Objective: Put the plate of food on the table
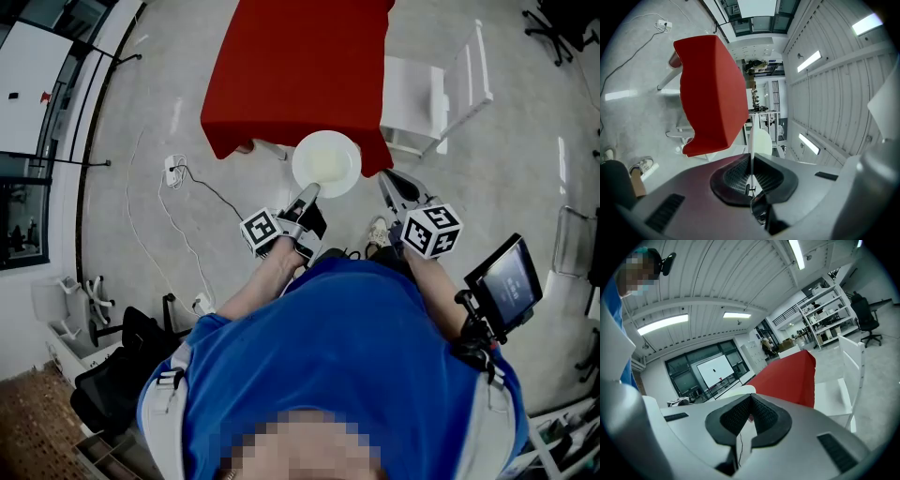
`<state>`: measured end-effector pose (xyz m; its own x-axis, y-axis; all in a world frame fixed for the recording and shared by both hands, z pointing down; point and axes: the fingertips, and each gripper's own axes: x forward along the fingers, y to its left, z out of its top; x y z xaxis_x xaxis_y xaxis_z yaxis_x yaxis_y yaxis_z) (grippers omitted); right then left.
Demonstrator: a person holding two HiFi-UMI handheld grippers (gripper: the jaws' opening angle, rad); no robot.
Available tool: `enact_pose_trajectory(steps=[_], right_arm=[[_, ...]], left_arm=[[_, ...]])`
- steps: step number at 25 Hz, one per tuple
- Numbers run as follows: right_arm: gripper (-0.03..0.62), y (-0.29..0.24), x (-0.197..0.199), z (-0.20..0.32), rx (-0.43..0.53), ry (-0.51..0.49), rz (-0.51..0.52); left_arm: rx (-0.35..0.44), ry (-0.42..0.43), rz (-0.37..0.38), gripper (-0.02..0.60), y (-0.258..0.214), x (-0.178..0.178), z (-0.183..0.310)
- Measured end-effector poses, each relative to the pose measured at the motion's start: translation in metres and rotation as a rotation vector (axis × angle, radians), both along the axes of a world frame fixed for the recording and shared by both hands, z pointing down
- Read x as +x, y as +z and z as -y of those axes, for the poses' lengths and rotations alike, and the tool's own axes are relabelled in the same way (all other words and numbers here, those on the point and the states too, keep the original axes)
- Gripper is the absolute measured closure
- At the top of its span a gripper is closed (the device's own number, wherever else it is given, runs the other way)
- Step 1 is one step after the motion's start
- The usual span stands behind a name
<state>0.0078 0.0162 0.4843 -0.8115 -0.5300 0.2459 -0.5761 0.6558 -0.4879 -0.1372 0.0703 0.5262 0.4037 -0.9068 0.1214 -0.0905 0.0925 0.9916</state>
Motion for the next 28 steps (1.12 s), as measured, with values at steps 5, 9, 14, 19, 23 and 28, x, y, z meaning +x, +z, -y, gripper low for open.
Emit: enact_pose_trajectory(steps=[5, 9, 14, 19, 23, 28], right_arm=[[0.592, 0.007, 0.012, 0.026, -0.011, -0.017, 0.013], [0.592, 0.008, 0.031, 0.089, -0.018, -0.046, 0.021], [0.592, 0.012, 0.034, 0.095, -0.021, -0.061, 0.025], [0.592, 0.014, 0.038, 0.098, -0.027, -0.05, 0.029], [0.592, 0.013, 0.039, 0.099, -0.036, -0.042, 0.038], [0.592, 0.012, 0.031, 0.103, -0.039, -0.04, 0.039]], left_arm=[[-0.008, -0.021, 0.013, 0.565, 0.006, 0.011, 0.024], [-0.023, -0.054, 0.019, 0.565, 0.007, 0.031, 0.082], [-0.023, -0.079, 0.014, 0.565, 0.01, 0.033, 0.088], [-0.031, -0.085, 0.009, 0.565, 0.011, 0.033, 0.089], [-0.03, -0.085, 0.017, 0.565, 0.007, 0.033, 0.09], [-0.03, -0.079, 0.009, 0.565, 0.005, 0.028, 0.094]])
